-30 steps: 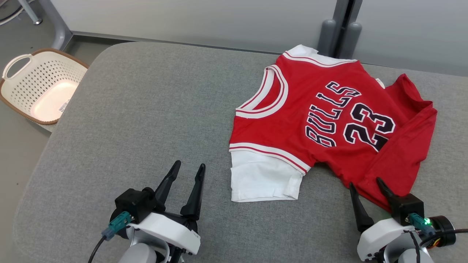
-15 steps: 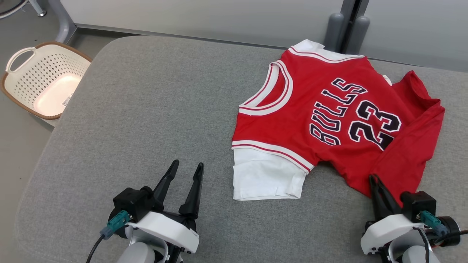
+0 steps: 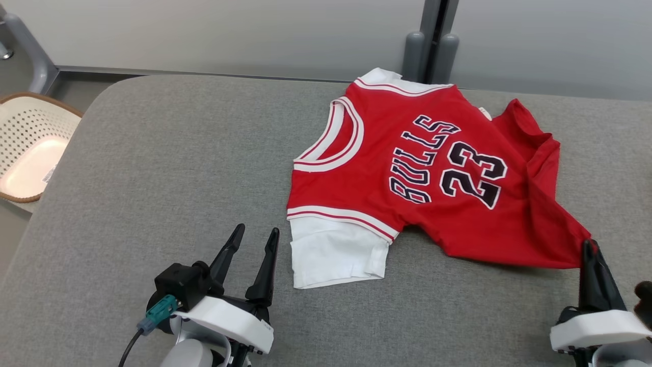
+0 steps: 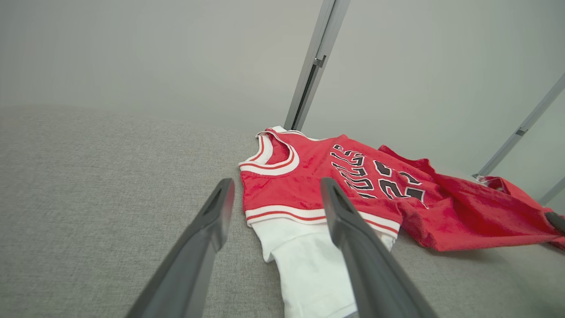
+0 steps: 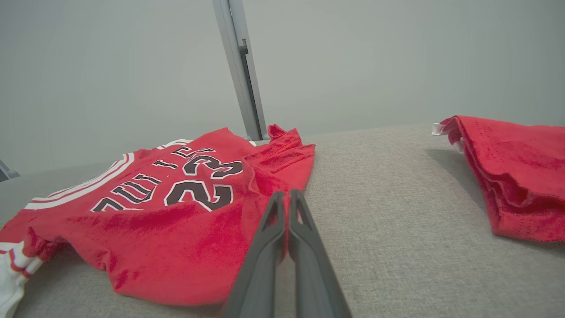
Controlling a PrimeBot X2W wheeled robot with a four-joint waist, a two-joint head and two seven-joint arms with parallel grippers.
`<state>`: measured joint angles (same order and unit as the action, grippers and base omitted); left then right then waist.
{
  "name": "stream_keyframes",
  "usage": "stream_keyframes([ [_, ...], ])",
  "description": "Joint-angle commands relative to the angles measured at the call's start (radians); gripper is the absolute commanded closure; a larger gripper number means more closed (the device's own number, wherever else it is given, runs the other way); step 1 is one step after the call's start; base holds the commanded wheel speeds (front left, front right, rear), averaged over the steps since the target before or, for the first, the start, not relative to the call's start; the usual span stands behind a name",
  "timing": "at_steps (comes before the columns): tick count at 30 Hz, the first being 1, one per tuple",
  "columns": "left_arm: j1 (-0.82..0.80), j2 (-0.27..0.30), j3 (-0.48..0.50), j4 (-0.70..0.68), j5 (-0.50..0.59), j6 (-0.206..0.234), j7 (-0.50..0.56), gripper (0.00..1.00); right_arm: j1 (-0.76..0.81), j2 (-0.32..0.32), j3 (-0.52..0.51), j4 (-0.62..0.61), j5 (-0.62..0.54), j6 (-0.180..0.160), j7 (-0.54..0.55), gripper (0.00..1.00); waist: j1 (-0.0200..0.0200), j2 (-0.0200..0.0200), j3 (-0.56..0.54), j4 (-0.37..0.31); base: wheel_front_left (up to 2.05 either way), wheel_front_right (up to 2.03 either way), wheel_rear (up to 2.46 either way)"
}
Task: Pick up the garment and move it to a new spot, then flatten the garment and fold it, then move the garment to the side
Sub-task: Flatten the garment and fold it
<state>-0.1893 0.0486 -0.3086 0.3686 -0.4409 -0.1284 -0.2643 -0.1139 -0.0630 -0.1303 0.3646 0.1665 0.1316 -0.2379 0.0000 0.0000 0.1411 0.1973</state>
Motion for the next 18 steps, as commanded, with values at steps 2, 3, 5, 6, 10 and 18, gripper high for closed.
stream_keyframes([
  [2, 0.007, 0.004, 0.005, 0.0, 0.007, -0.003, 0.0, 0.0, 0.03, 0.003, -0.046, -0.011, 0.019, -0.002, -0.007, 1.0, 0.0, 0.0, -0.011, -0.029, 0.0, 0.0, 0.0],
  [3, 0.008, 0.004, 0.005, 0.0, 0.009, -0.003, 0.0, 0.0, 0.038, 0.004, -0.064, -0.011, 0.024, -0.002, -0.008, 1.0, 0.0, 0.0, -0.012, -0.036, 0.0, 0.0, 0.0],
  [5, 0.007, 0.004, 0.005, 0.002, 0.01, -0.003, 0.0, 0.0, 0.054, 0.008, -0.089, -0.007, 0.02, -0.002, -0.009, 1.0, 0.0, 0.0, -0.012, -0.049, 0.0, 0.0, 0.0],
  [6, 0.006, 0.004, 0.006, 0.002, 0.009, -0.002, 0.0, 0.0, 0.06, 0.009, -0.102, 0.0, 0.019, -0.002, -0.006, 1.0, 0.0, 0.0, -0.011, -0.055, 0.0, 0.0, 0.0],
  [10, 0.003, 0.004, 0.004, 0.004, 0.012, -0.002, 0.0, 0.0, 0.065, 0.01, -0.143, 0.049, 0.015, -0.002, 0.025, 0.0, 0.0, 0.0, -0.01, -0.076, 0.0, 0.0, 0.0],
  [18, -0.002, 0.004, 0.012, 0.009, 0.011, -0.003, 0.0, 0.0, 0.025, 0.012, -0.083, 0.021, -0.035, -0.002, -0.02, 0.0, 0.0, 0.0, -0.012, -0.098, 0.0, 0.0, 0.0],
])
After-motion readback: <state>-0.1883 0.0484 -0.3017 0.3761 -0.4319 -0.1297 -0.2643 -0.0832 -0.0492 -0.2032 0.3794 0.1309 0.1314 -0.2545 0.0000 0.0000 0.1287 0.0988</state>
